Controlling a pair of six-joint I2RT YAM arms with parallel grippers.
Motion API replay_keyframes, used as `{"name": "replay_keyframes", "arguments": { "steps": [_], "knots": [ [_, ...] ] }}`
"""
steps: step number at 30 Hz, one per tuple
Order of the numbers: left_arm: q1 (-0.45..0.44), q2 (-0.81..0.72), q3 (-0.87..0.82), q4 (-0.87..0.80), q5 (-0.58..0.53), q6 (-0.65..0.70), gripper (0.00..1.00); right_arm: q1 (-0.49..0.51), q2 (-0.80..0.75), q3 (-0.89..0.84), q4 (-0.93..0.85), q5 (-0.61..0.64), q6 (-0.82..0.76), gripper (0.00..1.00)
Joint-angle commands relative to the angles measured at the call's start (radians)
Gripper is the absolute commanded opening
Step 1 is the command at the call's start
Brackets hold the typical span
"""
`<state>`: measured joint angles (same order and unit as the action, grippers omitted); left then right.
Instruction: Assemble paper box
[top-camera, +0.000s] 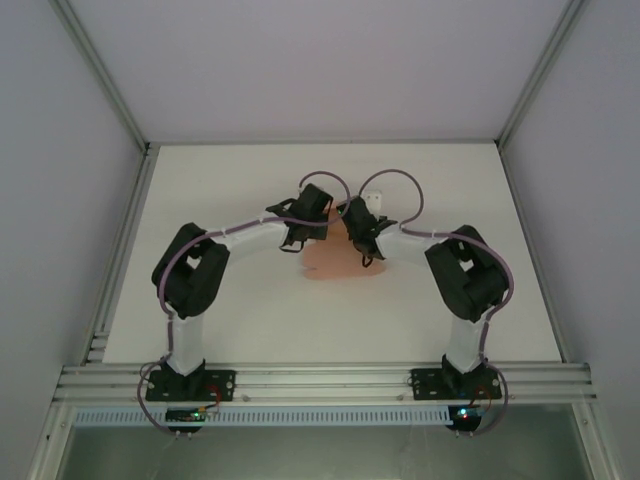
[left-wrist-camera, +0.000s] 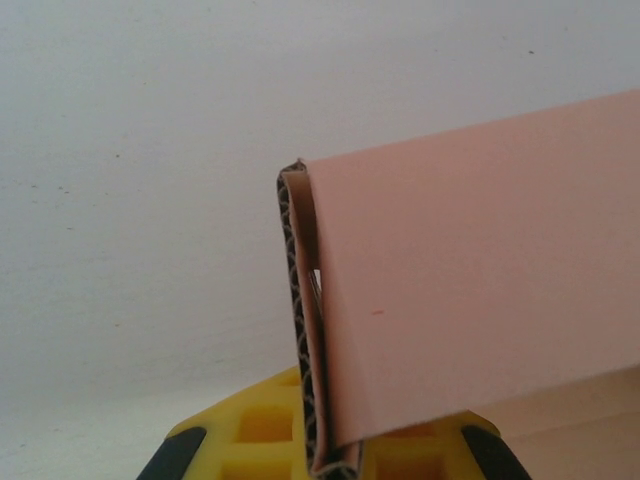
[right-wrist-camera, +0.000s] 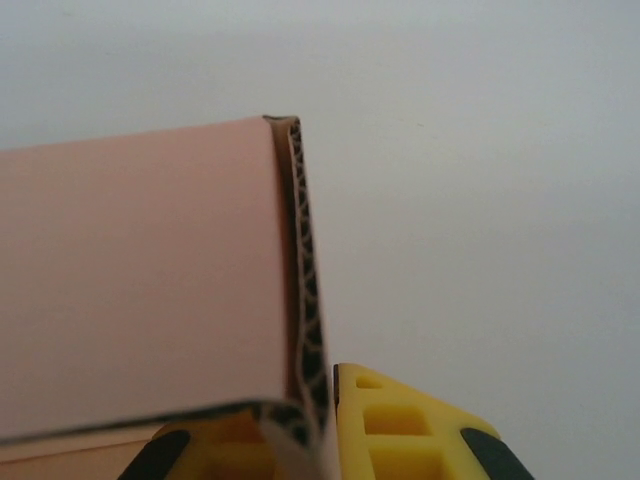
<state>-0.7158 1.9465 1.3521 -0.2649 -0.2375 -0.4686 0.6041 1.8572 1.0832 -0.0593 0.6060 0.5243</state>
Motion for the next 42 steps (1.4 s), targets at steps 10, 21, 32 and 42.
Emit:
{"name": "replay_keyframes", "arguments": {
  "steps": [10,21,32,42],
  "knots": [
    [0.015,0.019,-0.032,-0.225,-0.033,-0.003,0.0,-0.043,0.088,-0.033,-0.061,0.395,0.042,0.09],
    [0.015,0.02,-0.022,-0.235,-0.036,0.006,0.0,-0.067,0.037,-0.16,0.224,0.119,-0.293,0.16],
    [0.014,0.02,-0.006,-0.243,-0.023,0.024,0.0,-0.147,-0.076,-0.25,0.305,-0.236,-0.201,0.39],
    [0.012,0.032,0.004,-0.25,-0.015,0.03,0.0,-0.169,-0.197,-0.234,0.306,-0.379,-0.142,0.49]
  ]
}}
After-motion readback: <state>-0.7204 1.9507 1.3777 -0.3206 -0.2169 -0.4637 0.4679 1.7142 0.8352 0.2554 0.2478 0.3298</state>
